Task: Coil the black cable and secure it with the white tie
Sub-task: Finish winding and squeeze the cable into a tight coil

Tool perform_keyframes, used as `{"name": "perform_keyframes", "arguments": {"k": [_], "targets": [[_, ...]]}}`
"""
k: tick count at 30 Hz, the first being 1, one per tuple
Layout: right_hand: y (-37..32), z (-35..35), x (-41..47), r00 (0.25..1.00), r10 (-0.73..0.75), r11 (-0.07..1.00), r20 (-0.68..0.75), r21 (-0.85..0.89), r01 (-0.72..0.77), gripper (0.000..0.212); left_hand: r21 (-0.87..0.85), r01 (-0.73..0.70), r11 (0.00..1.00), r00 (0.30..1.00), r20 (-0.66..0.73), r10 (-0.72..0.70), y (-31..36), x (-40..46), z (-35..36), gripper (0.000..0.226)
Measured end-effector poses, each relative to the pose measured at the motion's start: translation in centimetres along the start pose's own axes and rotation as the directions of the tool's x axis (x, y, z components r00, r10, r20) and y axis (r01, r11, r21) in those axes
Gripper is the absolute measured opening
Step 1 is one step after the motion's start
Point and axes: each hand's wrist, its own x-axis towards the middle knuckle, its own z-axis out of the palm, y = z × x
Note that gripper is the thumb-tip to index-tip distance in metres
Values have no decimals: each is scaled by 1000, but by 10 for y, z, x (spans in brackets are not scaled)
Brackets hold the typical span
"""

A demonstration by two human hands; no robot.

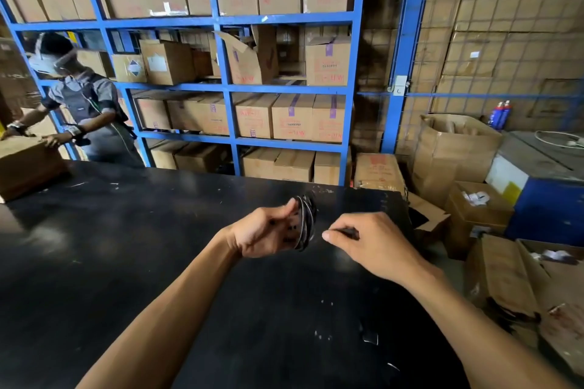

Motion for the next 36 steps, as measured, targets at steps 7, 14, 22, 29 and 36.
{"name": "perform_keyframes", "arguments": {"k": [7,14,22,29,36], "targets": [[0,-30,20,996,-81,997,22,6,81,12,273,100,957,965,208,-160,-3,-4,20,57],[9,-33,20,995,-60,940,83,340,29,6,160,-8,987,948,316,-44,-3,-10,31,44],[21,-21,9,1000,-24,900,19,435,13,15,160,-119,980,979,181,89,-6,-9,45,33],[13,-11,-13,973,-200,976,-118,-109,187,41,-8,-87,996,996,3,87,-5,5,51,43],[6,1,-15,959,-255,958,-120,-165,235,33,-11,-65,998,995,-76,64,-10,8,57,55]]}}
